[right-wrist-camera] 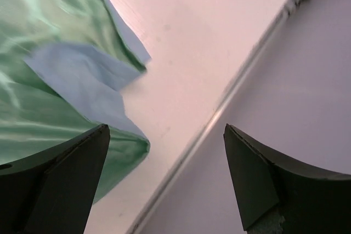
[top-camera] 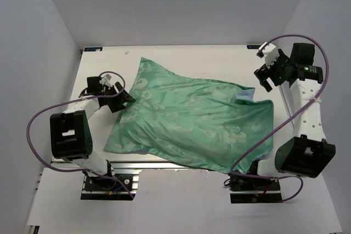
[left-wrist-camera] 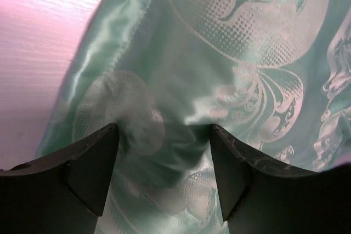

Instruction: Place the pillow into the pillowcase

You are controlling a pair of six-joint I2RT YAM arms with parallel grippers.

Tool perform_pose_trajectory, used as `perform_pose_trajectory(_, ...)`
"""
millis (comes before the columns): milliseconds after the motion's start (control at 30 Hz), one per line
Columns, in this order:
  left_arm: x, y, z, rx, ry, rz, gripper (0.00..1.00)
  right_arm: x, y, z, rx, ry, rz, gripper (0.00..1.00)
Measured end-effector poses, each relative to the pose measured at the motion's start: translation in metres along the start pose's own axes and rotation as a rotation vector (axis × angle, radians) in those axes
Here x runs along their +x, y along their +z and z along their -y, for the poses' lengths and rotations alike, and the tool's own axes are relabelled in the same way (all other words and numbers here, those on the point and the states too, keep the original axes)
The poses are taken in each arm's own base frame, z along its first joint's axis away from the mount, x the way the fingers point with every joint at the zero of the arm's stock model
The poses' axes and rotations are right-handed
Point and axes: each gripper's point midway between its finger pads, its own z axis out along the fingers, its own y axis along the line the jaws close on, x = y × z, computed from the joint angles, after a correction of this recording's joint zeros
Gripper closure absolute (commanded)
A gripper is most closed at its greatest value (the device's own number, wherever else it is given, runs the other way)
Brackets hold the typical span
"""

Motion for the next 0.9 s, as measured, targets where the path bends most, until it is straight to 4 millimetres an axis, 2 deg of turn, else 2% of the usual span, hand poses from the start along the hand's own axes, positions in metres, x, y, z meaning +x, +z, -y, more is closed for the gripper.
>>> perform_pose_trajectory(67,-0.005,0.001,-0.003,-0.020,0.001,0.003,0.23,-0.022,-0.011,-0.011,-0.042,-0.028,0.089,0.11)
perform_pose_trajectory(133,-0.009,0.002,-0.003,-0.026,0.004,0.009,0.23,-0.036,-0.014,-0.024,-0.106,-0.045,0.147,0.11)
perform_pose_trajectory(300,-0.014,0.000,0.001,-0.017,0.012,0.021,0.24,-0.047,-0.008,-0.069,-0.319,-0.055,0.212,0.11)
perform_pose_trajectory(367,-0.016,-0.004,0.006,0.001,0.021,0.032,0.24,-0.043,-0.001,-0.090,-0.395,-0.073,0.207,0.11)
perform_pose_trajectory(467,-0.025,-0.017,0.025,0.058,0.056,0.075,0.24,-0.025,0.018,-0.141,-0.558,-0.082,0.150,0.11)
perform_pose_trajectory(567,-0.034,-0.038,0.055,0.149,0.119,0.134,0.24,-0.001,0.035,-0.194,-0.728,-0.072,0.063,0.11)
perform_pose_trajectory(667,-0.037,-0.055,0.089,0.247,0.198,0.182,0.24,0.007,0.041,-0.225,-0.822,-0.078,0.015,0.11)
perform_pose_trajectory(733,-0.030,-0.058,0.114,0.312,0.263,0.185,0.24,0.005,0.044,-0.234,-0.831,-0.086,-0.001,0.11)
perform_pose_trajectory(800,-0.012,-0.053,0.137,0.373,0.329,0.148,0.24,0.004,0.050,-0.233,-0.801,-0.091,-0.022,0.11)
perform_pose_trajectory(900,0.023,-0.035,0.152,0.420,0.379,0.050,0.25,0.011,0.062,-0.221,-0.731,-0.061,-0.071,0.11)
